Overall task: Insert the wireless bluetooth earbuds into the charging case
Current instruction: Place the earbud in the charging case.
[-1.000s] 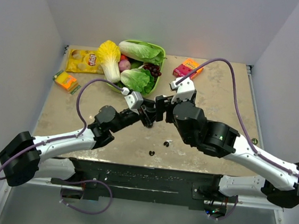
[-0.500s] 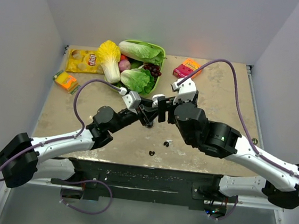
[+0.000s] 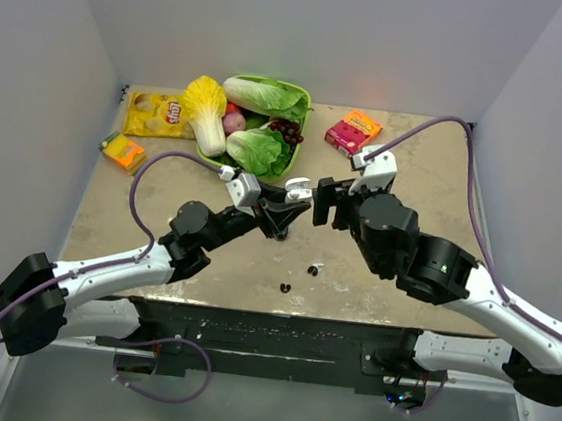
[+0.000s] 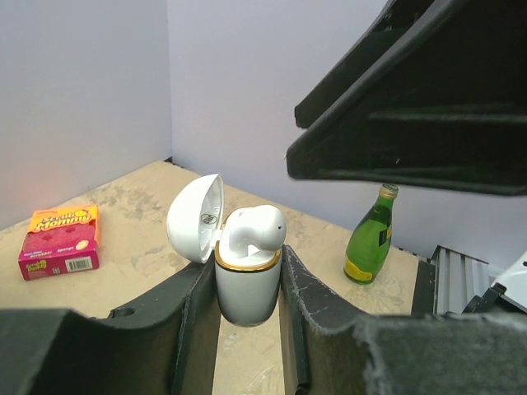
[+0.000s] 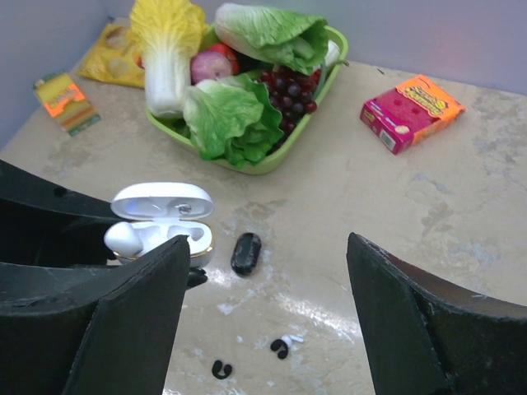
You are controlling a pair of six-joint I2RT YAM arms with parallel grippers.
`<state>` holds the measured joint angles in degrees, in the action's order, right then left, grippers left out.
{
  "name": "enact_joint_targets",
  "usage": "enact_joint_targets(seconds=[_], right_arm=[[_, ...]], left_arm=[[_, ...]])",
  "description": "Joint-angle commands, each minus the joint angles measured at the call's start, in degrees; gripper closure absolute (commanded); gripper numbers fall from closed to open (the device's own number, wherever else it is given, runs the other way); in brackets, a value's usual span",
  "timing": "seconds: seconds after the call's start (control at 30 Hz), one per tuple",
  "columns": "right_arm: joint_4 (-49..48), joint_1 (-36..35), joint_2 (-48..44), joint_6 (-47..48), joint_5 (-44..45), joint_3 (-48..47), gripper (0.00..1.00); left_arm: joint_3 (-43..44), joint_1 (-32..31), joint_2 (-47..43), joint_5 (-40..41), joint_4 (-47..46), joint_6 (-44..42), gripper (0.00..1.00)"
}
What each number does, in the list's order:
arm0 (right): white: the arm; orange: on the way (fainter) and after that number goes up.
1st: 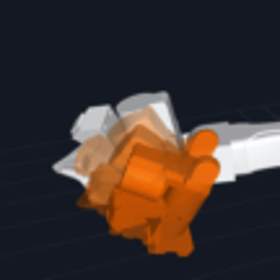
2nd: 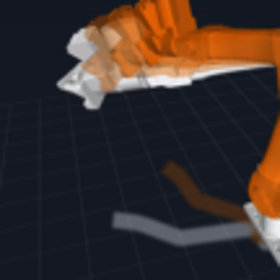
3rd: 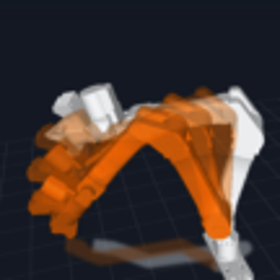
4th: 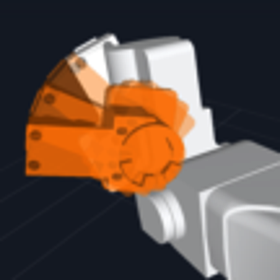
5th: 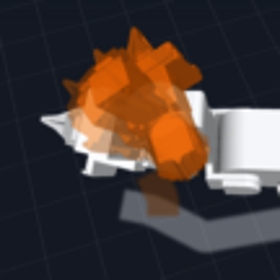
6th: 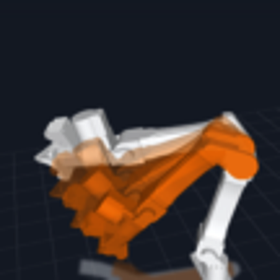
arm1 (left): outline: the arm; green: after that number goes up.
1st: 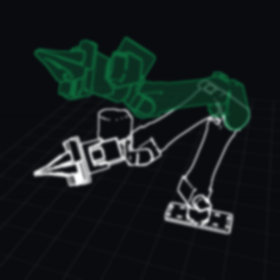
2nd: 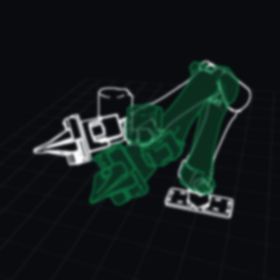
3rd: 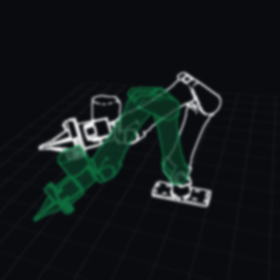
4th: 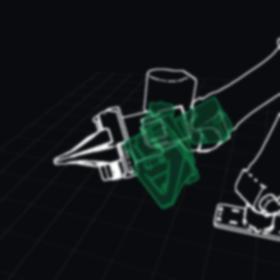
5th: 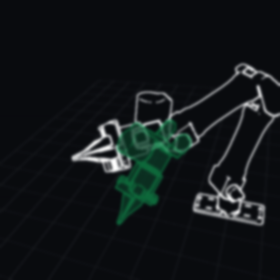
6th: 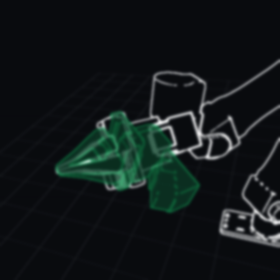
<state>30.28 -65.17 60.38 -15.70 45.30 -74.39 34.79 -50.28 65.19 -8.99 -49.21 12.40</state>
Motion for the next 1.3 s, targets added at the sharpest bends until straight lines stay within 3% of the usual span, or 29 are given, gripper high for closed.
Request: enact_joint_targets(seconds=[0.0, 0.4, 1.27], right_arm=[[-5.32, 0.13, -1.06, 1.64, -4.07, -0.58, 0.20], [-7.96, 0.04, -2.20, 2.61, -11.02, 1.79, 0.20], [-4.78, 0.22, -1.75, 0.67, -3.54, 2.67, 0.19]], left_arm=[[0.20, 0.01, -0.59, -0.67, -2.91, -0.89, 1.00], [1.60, 0.01, 0.47, -0.32, -1.59, -1.77, 1.00], [-0.77, 0.01, -2.79, -2.17, -3.97, -0.89, 1.00]])
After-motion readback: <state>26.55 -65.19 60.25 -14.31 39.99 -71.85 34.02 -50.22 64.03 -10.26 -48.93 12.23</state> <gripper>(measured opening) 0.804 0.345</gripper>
